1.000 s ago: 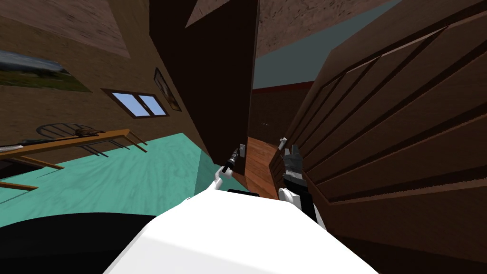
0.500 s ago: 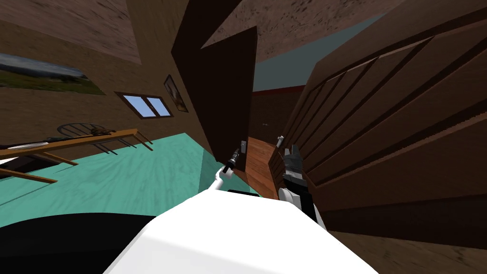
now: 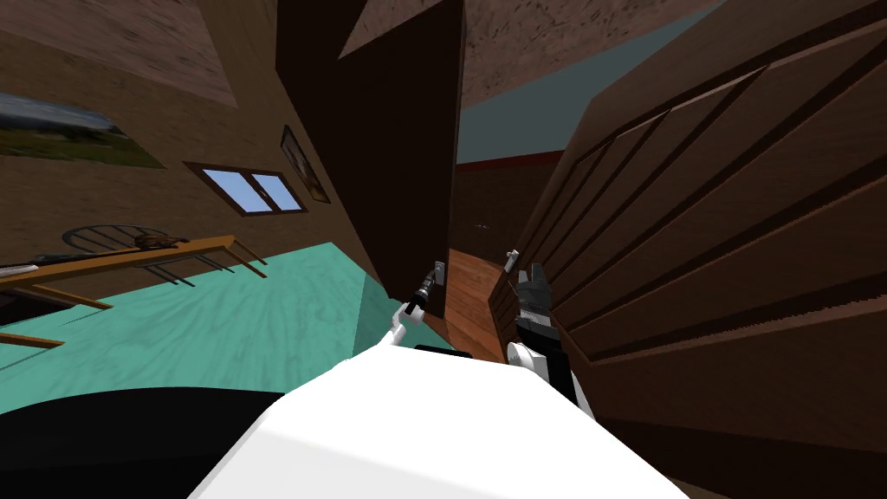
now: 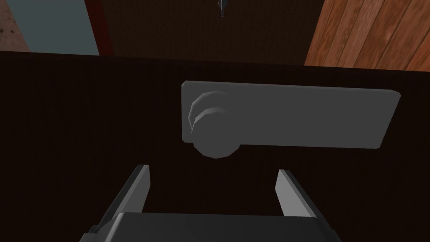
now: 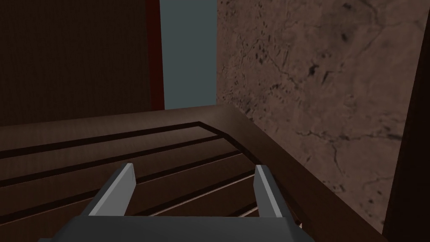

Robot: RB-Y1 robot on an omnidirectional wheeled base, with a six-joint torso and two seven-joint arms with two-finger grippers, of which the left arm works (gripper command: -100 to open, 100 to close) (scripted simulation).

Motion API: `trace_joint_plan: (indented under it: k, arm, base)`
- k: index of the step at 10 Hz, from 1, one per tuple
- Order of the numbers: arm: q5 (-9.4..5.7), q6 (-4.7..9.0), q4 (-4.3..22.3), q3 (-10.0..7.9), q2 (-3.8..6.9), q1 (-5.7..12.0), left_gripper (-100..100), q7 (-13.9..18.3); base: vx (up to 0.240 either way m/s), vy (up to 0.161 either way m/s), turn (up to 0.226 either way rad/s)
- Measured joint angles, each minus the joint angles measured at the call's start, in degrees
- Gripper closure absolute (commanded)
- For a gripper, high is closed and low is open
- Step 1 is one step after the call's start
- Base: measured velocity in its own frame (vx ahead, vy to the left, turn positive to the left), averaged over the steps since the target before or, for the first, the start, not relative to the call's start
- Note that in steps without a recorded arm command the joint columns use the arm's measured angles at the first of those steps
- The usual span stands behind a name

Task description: Push the door open

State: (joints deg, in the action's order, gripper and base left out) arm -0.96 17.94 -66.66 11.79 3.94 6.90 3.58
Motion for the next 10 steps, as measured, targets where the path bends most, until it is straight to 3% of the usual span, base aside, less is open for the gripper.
trace_joint_plan:
  k: [3,4,10]
  arm:
    - [0.01,0.5,0.8,-0.57,-0.43,0.5,-100,-0.2]
    - [0.01,0.56,0.9,-0.59,-0.46,0.55,100,-0.2]
    - [0.03,0.39,1.0,-0.57,-0.39,0.36,100,-0.3]
  base:
    - [0.168,-0.04,-0.015]
    - [-0.01,0.001,0.005]
    - [0.005,0.001,0.014]
